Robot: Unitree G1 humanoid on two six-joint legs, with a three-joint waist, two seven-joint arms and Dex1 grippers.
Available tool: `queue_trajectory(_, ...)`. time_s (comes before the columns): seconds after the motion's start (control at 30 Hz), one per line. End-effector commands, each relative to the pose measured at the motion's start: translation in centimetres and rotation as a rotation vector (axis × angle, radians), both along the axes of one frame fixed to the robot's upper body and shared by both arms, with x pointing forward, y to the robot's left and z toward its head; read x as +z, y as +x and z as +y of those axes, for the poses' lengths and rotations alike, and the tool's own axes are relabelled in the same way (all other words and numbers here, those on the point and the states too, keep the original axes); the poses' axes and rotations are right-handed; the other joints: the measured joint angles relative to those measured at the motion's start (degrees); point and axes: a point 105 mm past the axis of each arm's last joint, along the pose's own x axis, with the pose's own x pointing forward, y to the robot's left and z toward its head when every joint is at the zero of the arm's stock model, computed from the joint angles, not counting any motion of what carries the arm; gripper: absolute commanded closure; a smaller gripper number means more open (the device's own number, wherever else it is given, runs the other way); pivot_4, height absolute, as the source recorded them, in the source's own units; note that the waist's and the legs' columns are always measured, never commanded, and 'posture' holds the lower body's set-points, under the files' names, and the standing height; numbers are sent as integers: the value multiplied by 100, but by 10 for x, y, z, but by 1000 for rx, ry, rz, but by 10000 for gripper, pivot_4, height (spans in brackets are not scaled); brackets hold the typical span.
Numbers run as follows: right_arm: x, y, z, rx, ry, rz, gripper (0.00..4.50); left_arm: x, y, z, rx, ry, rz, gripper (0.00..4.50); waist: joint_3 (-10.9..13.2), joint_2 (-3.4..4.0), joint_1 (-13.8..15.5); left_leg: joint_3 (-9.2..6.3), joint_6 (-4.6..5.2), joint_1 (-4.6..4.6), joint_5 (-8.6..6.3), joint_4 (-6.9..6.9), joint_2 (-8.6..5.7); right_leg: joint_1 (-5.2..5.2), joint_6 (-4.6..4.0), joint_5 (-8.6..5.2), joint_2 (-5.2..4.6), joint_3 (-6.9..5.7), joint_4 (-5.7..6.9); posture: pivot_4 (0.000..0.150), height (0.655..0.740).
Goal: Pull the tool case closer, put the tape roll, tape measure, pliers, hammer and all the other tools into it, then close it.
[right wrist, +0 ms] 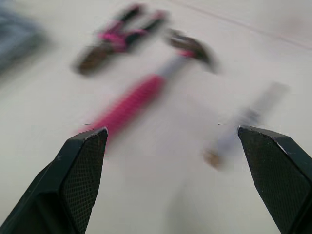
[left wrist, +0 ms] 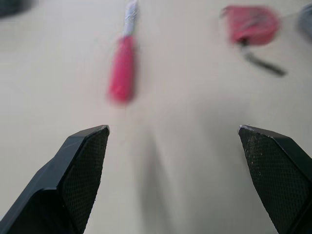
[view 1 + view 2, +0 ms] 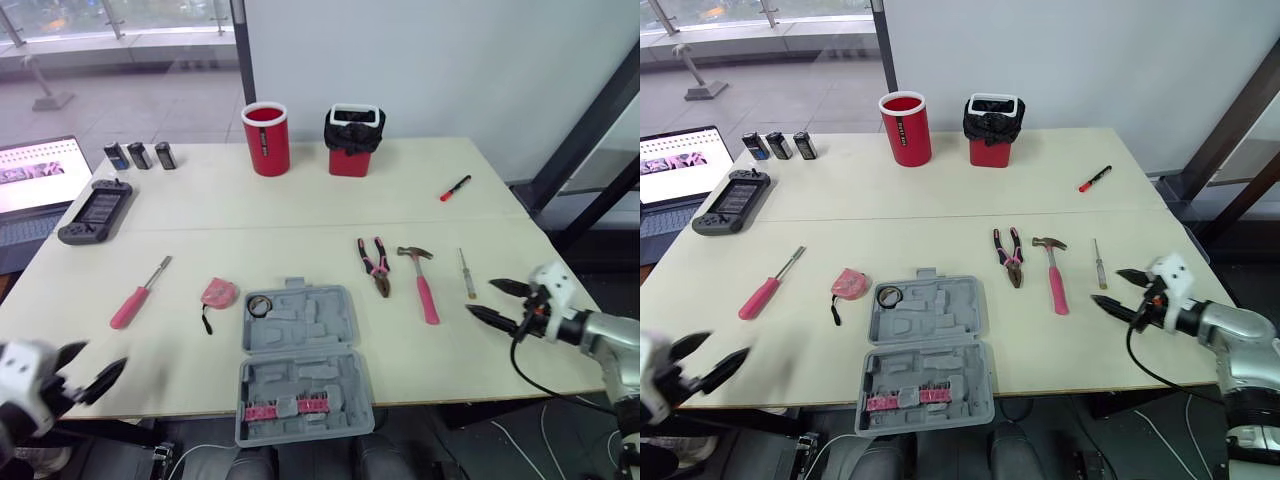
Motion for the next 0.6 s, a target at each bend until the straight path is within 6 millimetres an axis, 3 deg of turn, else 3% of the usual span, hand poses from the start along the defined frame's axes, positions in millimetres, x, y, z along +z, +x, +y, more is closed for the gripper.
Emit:
queue_trajectory(0.03,8,0,-12,-28,-11,-46,0,25,-11,18,87,31,-99,714,0,0,7,0,0,-1,0,-1,0,-1,0,0,0,0,-3,1500,7400)
queue_trajectory(0.13,12,7,-2,6,7,-61,0,23,-15,13,77,24,-95,714,-1,5,-13,5,-1,2,0,6,0,-3,-6,4,-1,4,-4,1500,7400)
queue_trajectory(0.37,34,27,59,214,47,-91,0,28,5,-14,-3,28,-109,714,-3,1,-16,24,-1,2,-1,-4,3,-6,-9,9,5,24,-11,1500,7400)
queue_trajectory(0.6,67,14,159,533,37,-78,0,22,46,-68,-117,13,-45,714,-3,1,16,21,-1,-2,-1,-3,3,-8,-8,8,6,24,-11,1500,7400)
